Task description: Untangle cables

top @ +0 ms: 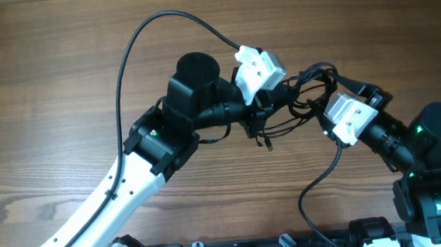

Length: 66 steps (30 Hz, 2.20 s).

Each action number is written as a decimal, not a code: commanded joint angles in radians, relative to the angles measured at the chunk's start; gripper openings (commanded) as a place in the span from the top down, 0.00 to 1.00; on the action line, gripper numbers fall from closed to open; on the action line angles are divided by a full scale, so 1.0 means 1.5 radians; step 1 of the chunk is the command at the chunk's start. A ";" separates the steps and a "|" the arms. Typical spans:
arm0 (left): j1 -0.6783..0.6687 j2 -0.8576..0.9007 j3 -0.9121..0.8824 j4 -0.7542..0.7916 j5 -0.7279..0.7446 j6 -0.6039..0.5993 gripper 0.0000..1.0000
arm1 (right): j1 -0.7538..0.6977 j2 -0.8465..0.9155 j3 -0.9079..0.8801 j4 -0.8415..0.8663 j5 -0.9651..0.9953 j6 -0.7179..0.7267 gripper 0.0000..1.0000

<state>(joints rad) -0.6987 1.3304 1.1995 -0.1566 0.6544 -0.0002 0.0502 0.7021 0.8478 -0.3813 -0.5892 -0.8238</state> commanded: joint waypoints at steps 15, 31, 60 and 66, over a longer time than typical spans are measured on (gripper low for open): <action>-0.004 -0.016 0.002 0.052 0.071 0.007 0.96 | 0.003 0.004 0.012 -0.026 -0.020 -0.009 0.46; -0.004 -0.016 0.002 0.033 0.060 0.007 0.96 | 0.003 0.026 0.012 0.022 -0.009 0.007 0.96; 0.190 -0.016 0.002 0.078 0.290 -0.139 0.96 | 0.001 0.016 0.012 0.052 -0.085 0.487 0.00; 0.204 -0.016 0.002 0.092 0.428 -0.087 0.96 | 0.002 0.060 0.012 0.112 -0.312 0.499 0.04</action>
<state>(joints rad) -0.3969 1.3220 1.1992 -0.0238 1.1870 -0.1658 0.0509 0.7647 0.8482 -0.2459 -0.8337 -0.0986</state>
